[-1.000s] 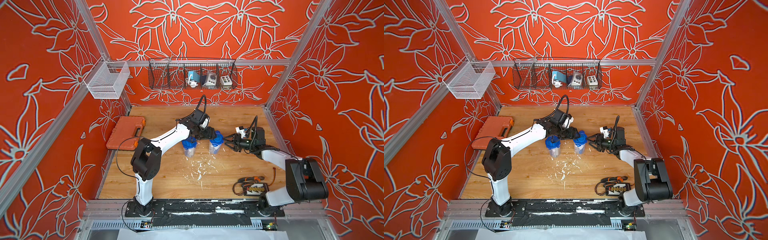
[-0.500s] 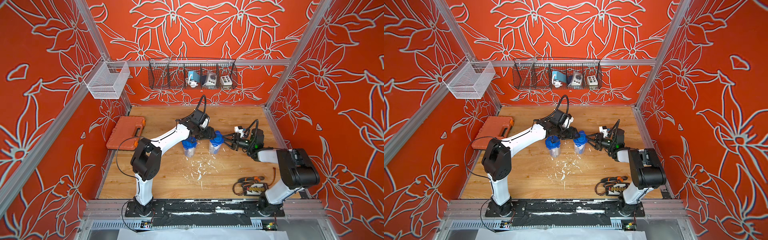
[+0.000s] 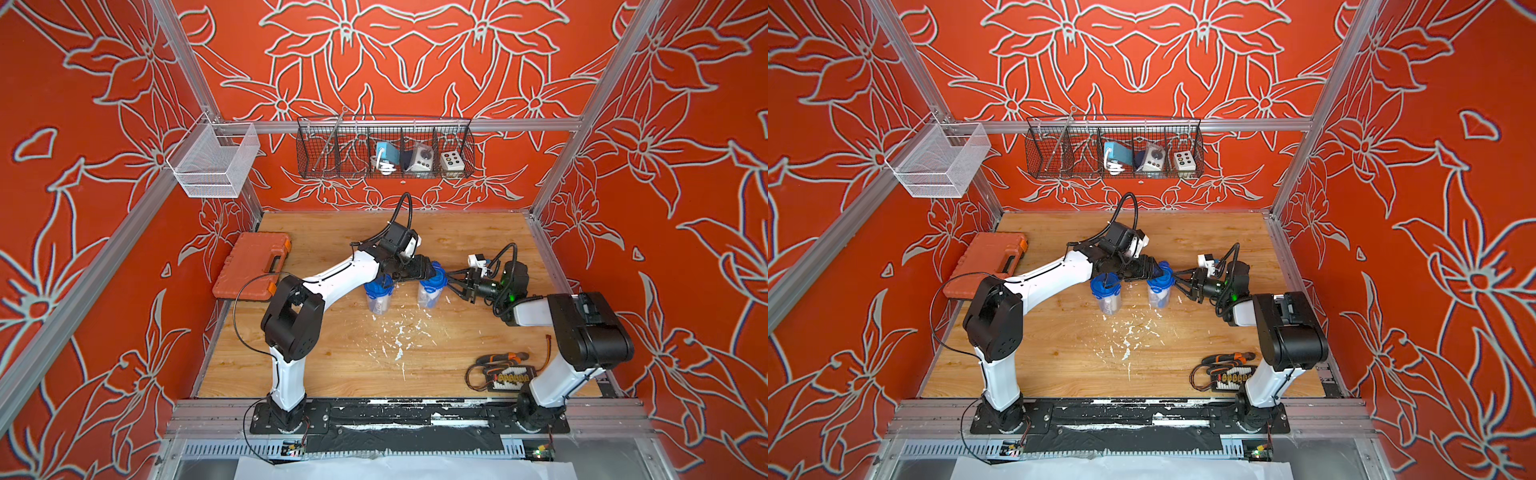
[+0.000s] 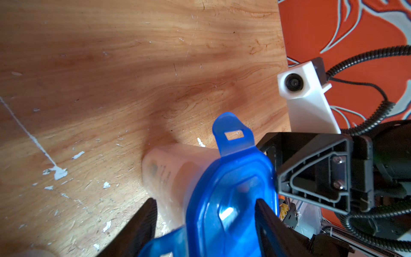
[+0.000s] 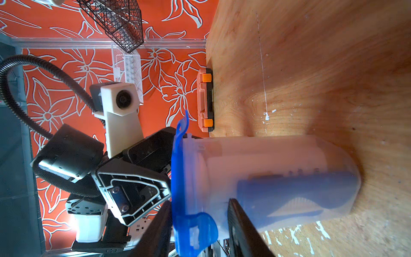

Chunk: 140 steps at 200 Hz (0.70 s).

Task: Take out toiletry kits
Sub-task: Unfasten the latch on the container.

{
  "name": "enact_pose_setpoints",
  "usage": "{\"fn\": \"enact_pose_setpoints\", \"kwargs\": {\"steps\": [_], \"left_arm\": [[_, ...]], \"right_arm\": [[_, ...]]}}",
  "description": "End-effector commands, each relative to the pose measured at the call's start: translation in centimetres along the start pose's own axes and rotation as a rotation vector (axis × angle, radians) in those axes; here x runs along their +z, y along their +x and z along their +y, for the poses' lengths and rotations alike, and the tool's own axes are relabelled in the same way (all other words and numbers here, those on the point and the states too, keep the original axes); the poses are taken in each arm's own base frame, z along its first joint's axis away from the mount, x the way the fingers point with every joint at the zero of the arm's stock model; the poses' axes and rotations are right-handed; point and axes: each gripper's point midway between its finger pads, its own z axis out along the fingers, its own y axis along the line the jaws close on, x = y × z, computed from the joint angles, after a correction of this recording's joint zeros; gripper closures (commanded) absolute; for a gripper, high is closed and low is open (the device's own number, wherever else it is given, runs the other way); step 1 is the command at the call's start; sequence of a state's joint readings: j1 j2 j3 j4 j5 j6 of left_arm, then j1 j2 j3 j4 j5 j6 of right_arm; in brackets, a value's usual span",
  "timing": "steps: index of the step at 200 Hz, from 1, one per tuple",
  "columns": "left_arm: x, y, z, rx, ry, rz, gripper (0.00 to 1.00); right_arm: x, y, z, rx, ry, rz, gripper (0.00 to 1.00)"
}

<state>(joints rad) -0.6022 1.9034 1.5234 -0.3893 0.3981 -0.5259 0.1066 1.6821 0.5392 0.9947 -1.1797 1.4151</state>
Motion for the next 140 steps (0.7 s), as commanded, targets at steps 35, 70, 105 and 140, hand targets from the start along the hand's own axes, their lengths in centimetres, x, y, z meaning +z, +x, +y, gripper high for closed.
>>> {"fn": "enact_pose_setpoints", "kwargs": {"steps": [35, 70, 105, 140], "left_arm": [[1.4, 3.7, 5.7, -0.08, -0.22, 0.101, 0.41], [1.5, 4.4, 7.4, -0.09, -0.286, 0.103, 0.43], [1.6, 5.4, 8.3, -0.109, -0.304, 0.117, 0.44], [1.6, 5.5, 7.9, -0.109, -0.295, 0.115, 0.44]], "right_arm": [[-0.1, 0.5, 0.7, -0.004, -0.041, 0.017, 0.63], [-0.1, 0.3, 0.8, 0.004, -0.071, 0.01, 0.67], [-0.2, 0.6, 0.2, 0.02, -0.084, 0.011, 0.61], [-0.4, 1.3, -0.8, 0.039, -0.069, 0.01, 0.55]]}}
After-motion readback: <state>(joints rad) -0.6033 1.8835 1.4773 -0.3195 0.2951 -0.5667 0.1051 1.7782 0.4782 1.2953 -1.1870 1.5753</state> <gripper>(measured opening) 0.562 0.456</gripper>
